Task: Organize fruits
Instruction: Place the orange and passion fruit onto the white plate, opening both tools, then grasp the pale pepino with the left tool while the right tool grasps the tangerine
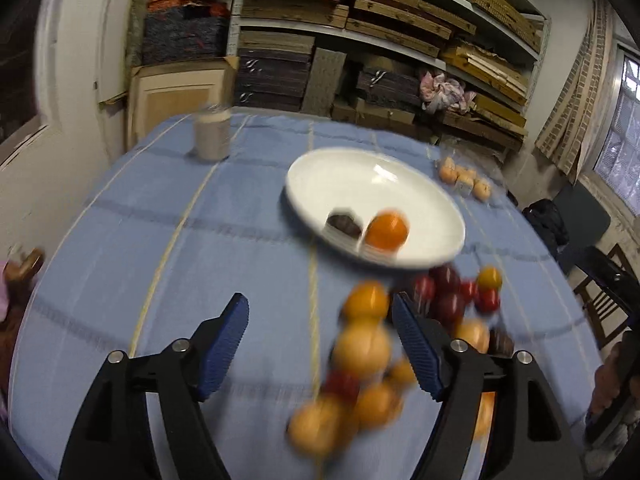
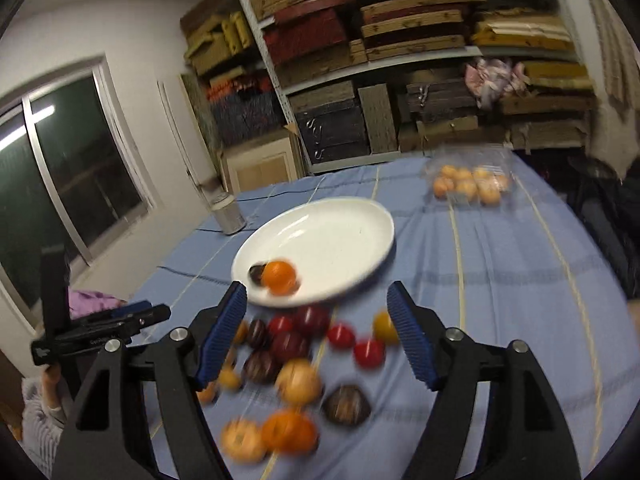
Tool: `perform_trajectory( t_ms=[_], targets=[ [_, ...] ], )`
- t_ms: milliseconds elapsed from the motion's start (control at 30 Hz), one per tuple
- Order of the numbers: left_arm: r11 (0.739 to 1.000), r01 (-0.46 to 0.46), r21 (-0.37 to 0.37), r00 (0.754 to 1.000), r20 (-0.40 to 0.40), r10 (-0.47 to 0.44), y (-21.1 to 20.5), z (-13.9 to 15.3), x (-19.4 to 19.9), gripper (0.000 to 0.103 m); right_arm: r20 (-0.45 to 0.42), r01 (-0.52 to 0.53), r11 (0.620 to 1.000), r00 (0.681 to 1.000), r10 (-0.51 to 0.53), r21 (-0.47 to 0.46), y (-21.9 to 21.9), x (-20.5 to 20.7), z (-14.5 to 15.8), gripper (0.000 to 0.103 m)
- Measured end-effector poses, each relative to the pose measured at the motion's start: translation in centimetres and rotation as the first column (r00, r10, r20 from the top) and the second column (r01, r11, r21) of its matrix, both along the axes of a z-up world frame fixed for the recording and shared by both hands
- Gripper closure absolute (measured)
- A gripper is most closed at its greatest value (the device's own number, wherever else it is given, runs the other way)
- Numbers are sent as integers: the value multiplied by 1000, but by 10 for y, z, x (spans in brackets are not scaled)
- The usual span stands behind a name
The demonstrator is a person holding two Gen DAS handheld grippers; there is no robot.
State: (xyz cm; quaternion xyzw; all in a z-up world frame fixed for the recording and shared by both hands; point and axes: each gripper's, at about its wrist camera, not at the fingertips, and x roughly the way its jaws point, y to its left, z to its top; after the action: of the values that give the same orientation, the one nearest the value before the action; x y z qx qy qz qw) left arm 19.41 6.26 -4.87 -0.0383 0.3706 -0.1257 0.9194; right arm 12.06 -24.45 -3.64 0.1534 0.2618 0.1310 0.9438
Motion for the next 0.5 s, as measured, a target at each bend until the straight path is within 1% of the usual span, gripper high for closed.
perform_trajectory(
  t_ms=[100,133,233,267,367,500],
  targets=[
    [999,-26,26,1000,-9,26,8,-18,-33,28,-9,4,1000,1000,-4,30,0,-35,-25,32],
    [999,-27,29,999,-27,28,11,-27,-42,28,-13,-5,999,1000,5,32,1,-46,-35,32],
    [999,-21,28,998,-55,23,15,-40,-56,28,-64,-15,1000,998,16,19,8,-60,-57,32],
    [999,-18,30,998,-56,19,14,-41,-58,28,-77,-25,999,997,27,19,10,-62,-60,32],
    [998,-5,63,998,-56,8,7,-45,-59,27,-51,-36,999,998,36,15,13,-70,-57,26],
    [996,10,93,998,-61,-5,-3,-51,-55,27,-62,-52,998,997,53,25,17,-73,-58,26]
  ],
)
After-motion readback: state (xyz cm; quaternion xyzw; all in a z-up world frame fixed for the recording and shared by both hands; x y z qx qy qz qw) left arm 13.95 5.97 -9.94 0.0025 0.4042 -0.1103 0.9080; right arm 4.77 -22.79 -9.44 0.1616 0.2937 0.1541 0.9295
